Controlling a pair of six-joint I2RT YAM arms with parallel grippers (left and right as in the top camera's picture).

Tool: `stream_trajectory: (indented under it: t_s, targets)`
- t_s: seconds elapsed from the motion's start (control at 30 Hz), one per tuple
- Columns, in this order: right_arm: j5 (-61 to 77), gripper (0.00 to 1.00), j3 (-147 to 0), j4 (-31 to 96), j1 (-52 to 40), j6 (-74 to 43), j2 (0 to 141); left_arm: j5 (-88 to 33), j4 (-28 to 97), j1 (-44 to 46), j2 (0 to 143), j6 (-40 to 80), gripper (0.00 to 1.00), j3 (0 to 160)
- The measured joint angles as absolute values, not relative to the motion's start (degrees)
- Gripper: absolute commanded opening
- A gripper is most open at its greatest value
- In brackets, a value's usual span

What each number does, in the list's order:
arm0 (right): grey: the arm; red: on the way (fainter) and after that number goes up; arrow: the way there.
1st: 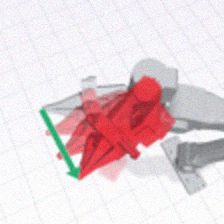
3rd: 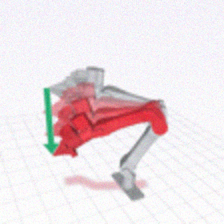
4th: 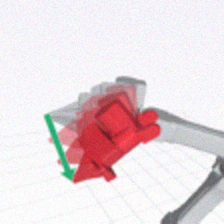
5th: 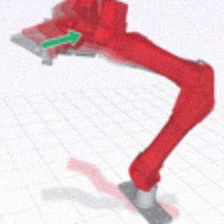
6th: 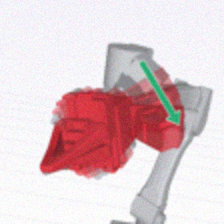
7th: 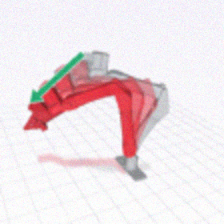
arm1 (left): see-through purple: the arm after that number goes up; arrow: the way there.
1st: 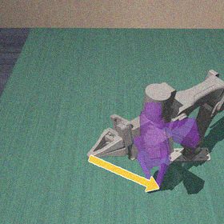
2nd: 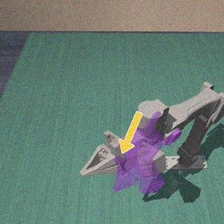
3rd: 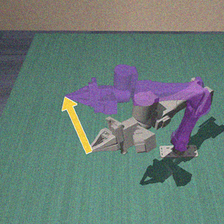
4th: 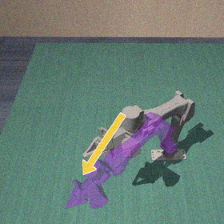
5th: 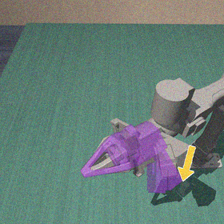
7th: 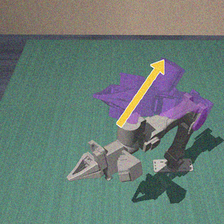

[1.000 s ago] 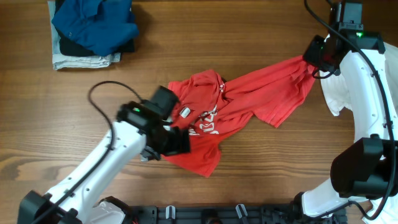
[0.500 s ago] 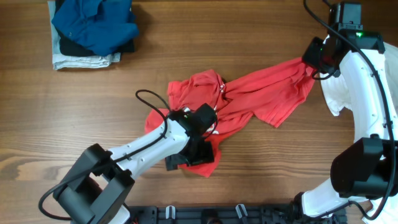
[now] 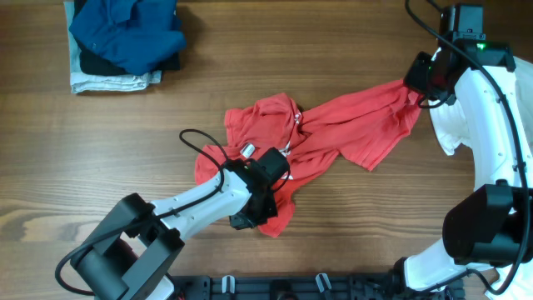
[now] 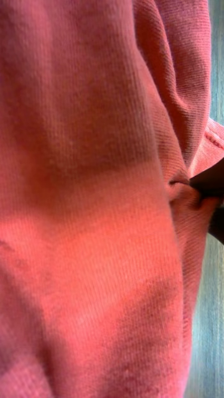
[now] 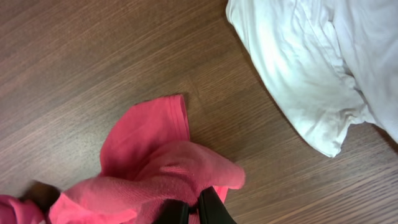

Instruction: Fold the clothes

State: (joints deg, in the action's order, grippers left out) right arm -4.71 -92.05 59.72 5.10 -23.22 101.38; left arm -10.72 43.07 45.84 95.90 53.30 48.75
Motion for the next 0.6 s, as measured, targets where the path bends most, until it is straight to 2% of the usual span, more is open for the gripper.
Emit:
stream_trajectory:
  t_s: [0.07,0.1,0.2,0.33,0.43,0.47,0.5,0.53,0.57,0.6]
  targets:
    - [-4.43,0.04,-92.05,60.51,5.1,-23.2,101.38,-8.84,47.37,45.87,95.53,53.23,0.04,49.23]
    - [-4.23,0.04,-92.05,60.69,5.1,-23.2,101.38,-6.11,53.71,45.84,94.21,53.25,0.04,49.84]
    - [-3.84,0.04,-92.07,61.23,5.1,-23.29,99.04,1.91,63.31,45.84,83.85,53.08,0.04,56.99]
    - [-3.18,0.04,-95.5,62.85,5.1,-24.14,84.88,10.87,67.83,45.84,62.15,53.08,0.04,67.77]
    - [-2.98,0.08,-97.12,62.67,5.1,-24.4,78.08,12.99,68.9,45.84,54.35,53.08,0.04,68.38]
    - [-2.98,0.15,-97.34,62.28,5.1,-24.64,78.02,13.41,69.12,45.84,54.15,53.08,0.04,68.38]
    - [-2.98,0.3,-97.34,61.65,5.1,-24.6,79.48,13.67,69.14,45.84,54.96,53.08,0.04,68.38]
    - [-2.98,0.37,-97.34,60.95,5.19,-24.27,82.39,13.69,69.12,45.84,56.47,53.08,0.04,68.38]
    - [-3.22,0.52,-97.43,60.31,5.19,-24.12,86.48,13.72,69.08,45.84,58.39,53.08,0.04,68.38]
    - [-3.29,0.53,-97.43,60.07,5.28,-23.64,90.08,13.69,69.1,45.84,60.88,53.08,0.04,68.4]
